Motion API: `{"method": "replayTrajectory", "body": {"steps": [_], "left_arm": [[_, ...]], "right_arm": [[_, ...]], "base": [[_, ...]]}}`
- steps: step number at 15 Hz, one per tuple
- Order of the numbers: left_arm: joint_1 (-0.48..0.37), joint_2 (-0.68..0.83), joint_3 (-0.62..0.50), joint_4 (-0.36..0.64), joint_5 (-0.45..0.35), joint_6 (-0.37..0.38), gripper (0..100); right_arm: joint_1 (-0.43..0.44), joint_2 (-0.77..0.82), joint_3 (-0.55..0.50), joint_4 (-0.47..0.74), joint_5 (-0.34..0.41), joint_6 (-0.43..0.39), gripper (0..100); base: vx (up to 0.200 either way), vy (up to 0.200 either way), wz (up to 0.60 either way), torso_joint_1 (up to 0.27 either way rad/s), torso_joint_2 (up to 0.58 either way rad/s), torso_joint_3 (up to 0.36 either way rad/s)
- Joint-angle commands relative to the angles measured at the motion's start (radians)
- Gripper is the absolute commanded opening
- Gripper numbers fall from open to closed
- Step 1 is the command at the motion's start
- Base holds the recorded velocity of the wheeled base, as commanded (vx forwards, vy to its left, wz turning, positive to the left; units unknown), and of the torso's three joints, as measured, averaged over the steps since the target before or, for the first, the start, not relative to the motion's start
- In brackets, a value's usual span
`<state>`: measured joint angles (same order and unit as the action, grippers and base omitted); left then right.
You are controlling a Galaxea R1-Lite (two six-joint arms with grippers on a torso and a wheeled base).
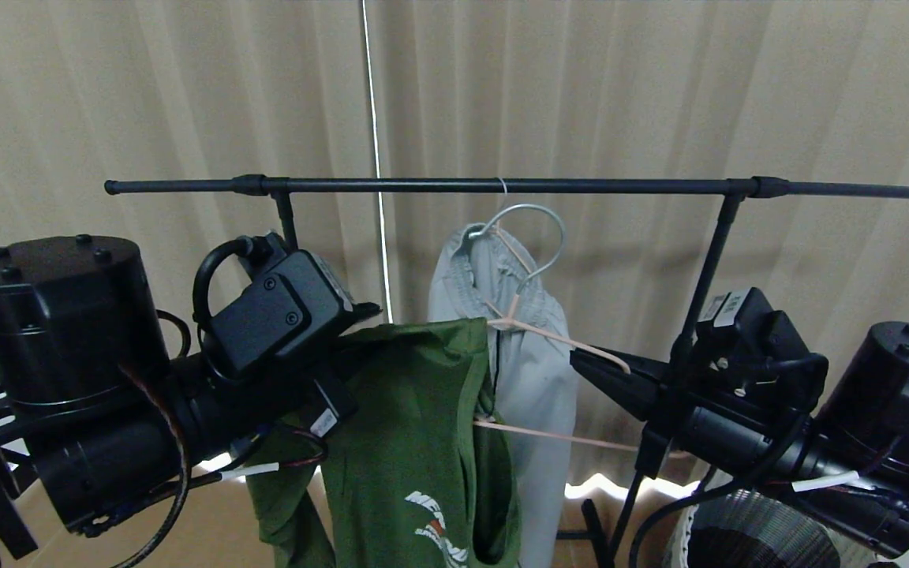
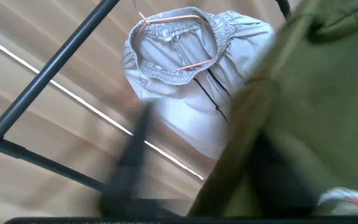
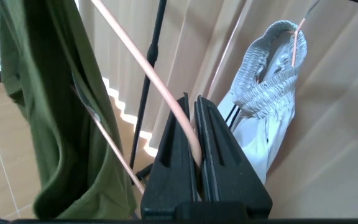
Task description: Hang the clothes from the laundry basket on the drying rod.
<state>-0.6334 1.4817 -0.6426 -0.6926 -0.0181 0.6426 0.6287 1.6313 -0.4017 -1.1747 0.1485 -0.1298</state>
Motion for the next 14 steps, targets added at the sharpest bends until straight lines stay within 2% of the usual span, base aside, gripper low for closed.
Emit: {"method": "replayTrajectory", "body": {"steps": [1, 4, 10, 11, 12, 14], "left_arm": [[0.000, -0.003, 0.014, -0.001, 0.001, 0.000, 0], [0.000, -0.014, 0.034, -0.004, 0.003, 0.002, 0], [0.003, -0.023, 0.086, -0.084, 0.007, -0.004, 0], [0.003, -0.023, 0.086, -0.084, 0.009, -0.004, 0], [0.003, -0.023, 0.086, -0.084, 0.009, -0.004, 0], [0.012, -0.023, 0.086, -0.084, 0.060, -0.015, 0]], "right_arm": [[0.000, -0.001, 0.000, 0.001, 0.000, -0.001, 0], [0.000, -0.002, -0.002, 0.001, 0.000, -0.001, 0], [0.000, -0.004, 0.017, 0.001, -0.004, -0.010, 0], [0.000, -0.004, 0.018, 0.001, -0.006, -0.011, 100], [0.000, -0.004, 0.018, 0.001, -0.006, -0.011, 100], [-0.011, -0.021, 0.020, -0.029, -0.007, -0.014, 100]], "base": [[0.000, 0.000, 0.00, 0.000, 0.00, 0.000], [0.000, 0.000, 0.00, 0.000, 0.00, 0.000], [0.000, 0.000, 0.00, 0.000, 0.00, 0.000], [0.000, 0.000, 0.00, 0.000, 0.00, 0.000], [0.000, 0.000, 0.00, 0.000, 0.00, 0.000], [0.000, 0.000, 0.00, 0.000, 0.00, 0.000]]}}
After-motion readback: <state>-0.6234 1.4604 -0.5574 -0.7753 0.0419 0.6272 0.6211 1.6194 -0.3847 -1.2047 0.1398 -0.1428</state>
